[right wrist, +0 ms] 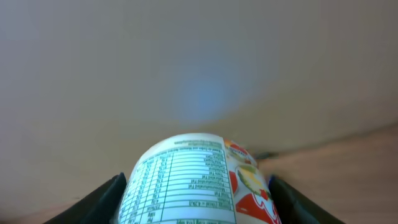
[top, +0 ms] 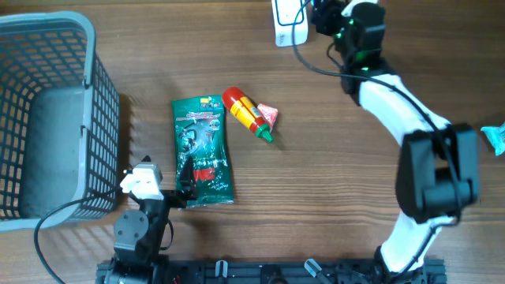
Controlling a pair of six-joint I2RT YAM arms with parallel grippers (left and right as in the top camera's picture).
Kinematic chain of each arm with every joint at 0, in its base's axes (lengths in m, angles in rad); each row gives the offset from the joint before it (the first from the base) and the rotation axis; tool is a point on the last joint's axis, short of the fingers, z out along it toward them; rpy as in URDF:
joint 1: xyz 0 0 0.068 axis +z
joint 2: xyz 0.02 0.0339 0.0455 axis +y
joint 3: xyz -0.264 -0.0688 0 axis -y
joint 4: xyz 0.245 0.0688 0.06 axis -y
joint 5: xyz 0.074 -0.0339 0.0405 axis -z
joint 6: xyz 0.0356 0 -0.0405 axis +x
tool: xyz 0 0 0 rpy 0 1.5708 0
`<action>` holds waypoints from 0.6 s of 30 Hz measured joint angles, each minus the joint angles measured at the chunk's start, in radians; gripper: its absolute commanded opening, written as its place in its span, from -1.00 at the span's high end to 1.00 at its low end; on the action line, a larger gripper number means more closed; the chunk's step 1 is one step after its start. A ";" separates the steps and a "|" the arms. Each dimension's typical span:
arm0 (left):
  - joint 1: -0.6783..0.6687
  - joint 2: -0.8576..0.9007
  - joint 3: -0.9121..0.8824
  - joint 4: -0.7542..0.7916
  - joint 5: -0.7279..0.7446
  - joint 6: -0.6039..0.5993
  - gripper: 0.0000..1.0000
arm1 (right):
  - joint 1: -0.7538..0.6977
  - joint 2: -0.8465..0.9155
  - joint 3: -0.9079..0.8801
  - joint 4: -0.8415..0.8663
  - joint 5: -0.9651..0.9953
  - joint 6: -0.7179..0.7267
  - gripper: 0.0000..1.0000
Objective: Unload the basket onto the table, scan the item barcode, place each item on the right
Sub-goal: 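Hold the jar under the scanner with the right gripper, then carry the jar right and set it beside the wipes pack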
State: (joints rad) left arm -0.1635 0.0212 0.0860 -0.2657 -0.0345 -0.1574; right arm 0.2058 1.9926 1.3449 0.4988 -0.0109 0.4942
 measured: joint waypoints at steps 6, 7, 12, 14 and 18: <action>0.000 -0.001 0.000 0.000 0.000 0.000 -1.00 | 0.055 0.130 0.004 0.237 0.000 -0.029 0.12; 0.000 -0.001 0.000 0.000 0.000 0.000 -1.00 | 0.058 0.145 0.011 0.239 0.000 -0.029 0.12; 0.000 -0.001 0.000 0.000 0.000 0.000 -1.00 | 0.068 0.264 0.128 0.200 0.008 -0.032 0.10; 0.000 -0.001 0.000 0.000 0.000 0.000 -1.00 | 0.072 0.289 0.180 0.164 0.015 -0.036 0.11; 0.000 -0.001 0.000 0.000 0.000 0.000 -1.00 | 0.074 0.293 0.261 0.090 0.019 -0.071 0.15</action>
State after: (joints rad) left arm -0.1635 0.0204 0.0860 -0.2661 -0.0345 -0.1574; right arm 0.2798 2.2856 1.6058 0.5892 0.0086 0.4232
